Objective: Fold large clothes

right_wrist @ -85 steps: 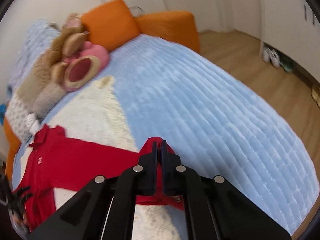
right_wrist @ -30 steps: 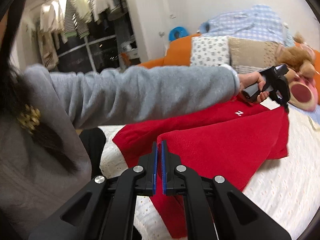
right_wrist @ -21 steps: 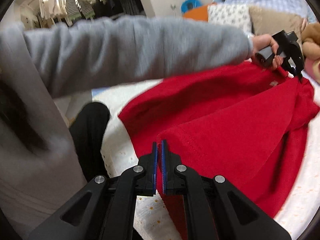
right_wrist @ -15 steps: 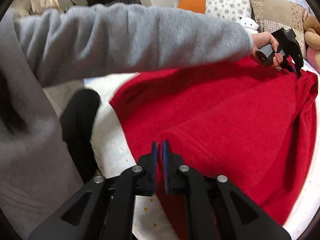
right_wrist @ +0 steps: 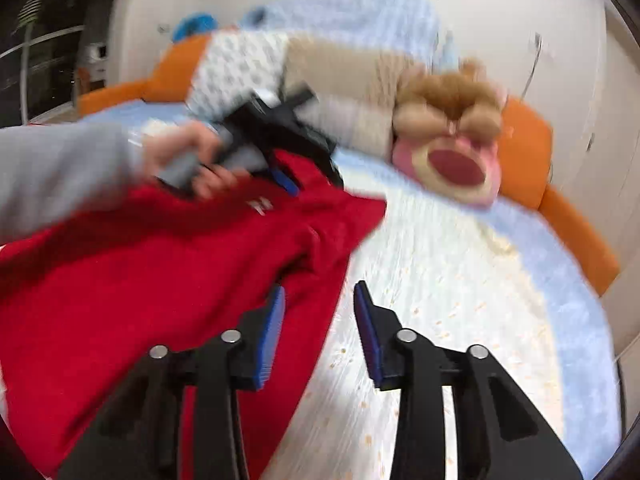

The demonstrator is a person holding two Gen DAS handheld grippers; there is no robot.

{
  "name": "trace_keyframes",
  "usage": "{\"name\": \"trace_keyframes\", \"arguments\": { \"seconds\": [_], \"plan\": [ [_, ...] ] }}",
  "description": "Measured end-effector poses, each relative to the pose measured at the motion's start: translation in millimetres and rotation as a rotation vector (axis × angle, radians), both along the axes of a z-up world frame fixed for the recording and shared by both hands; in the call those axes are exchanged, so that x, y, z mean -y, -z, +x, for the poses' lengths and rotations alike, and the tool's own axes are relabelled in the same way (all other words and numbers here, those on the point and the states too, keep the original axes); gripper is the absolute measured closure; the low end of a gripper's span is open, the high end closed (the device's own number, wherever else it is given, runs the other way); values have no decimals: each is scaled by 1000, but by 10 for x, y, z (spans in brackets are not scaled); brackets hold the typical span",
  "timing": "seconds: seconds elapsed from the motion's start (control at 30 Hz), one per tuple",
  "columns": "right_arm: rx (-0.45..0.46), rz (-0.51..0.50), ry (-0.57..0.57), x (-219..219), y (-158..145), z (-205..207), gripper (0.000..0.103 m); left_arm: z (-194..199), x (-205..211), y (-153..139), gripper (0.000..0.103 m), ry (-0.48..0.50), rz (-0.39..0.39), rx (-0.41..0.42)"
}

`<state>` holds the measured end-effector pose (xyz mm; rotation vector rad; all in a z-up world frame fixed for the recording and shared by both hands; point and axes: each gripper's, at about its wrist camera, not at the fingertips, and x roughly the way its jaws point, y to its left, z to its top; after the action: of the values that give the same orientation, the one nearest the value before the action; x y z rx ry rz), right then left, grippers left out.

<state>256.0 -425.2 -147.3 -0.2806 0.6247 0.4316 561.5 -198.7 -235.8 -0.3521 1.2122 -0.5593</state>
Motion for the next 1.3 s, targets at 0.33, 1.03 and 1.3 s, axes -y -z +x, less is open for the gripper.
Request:
{"name": "trace_keyframes", "arguments": {
  "seconds": [0.33, 1.03, 1.3],
  "plan": [
    [-161, 116, -89, -220, 336, 639, 79, 146, 358, 138, 32, 27, -46, 5],
    [-151, -96, 19, 307, 658, 710, 59, -22, 91, 280, 56, -61, -120, -48],
    [-227, 131, 8, 365, 38, 2, 44, -1433, -307, -577, 10, 69, 70, 84]
  ]
}}
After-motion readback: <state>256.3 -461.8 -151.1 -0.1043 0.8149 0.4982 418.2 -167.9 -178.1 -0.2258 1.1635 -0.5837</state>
